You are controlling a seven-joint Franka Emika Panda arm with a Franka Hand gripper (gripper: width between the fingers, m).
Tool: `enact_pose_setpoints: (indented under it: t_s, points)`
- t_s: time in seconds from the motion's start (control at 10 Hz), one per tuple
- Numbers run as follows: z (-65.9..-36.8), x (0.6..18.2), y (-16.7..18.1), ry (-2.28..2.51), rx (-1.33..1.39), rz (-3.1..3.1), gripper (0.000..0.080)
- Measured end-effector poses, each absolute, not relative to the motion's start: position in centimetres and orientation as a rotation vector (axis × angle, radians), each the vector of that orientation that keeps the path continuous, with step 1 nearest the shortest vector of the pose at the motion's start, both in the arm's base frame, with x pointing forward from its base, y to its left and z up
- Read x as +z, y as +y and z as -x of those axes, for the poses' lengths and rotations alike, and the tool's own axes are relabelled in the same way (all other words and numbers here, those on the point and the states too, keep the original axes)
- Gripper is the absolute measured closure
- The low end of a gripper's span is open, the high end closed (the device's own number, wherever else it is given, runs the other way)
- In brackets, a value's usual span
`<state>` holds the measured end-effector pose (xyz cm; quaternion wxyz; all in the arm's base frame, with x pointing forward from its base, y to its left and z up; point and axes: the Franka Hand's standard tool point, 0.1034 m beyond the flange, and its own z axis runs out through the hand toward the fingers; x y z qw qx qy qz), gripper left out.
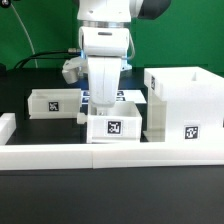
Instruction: Assemble drawer
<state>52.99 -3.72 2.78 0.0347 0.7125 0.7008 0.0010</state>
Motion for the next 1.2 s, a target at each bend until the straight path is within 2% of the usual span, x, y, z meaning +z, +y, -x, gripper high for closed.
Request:
enact_pose_setpoints:
  t_s: [0.8, 1.2]
  points:
    - [-52.6, 2.6, -3.5, 2.135, -0.016, -2.229, 0.0757]
    - [-53.8, 2.4, -1.6, 2.165, -0.051, -2.236, 0.0757]
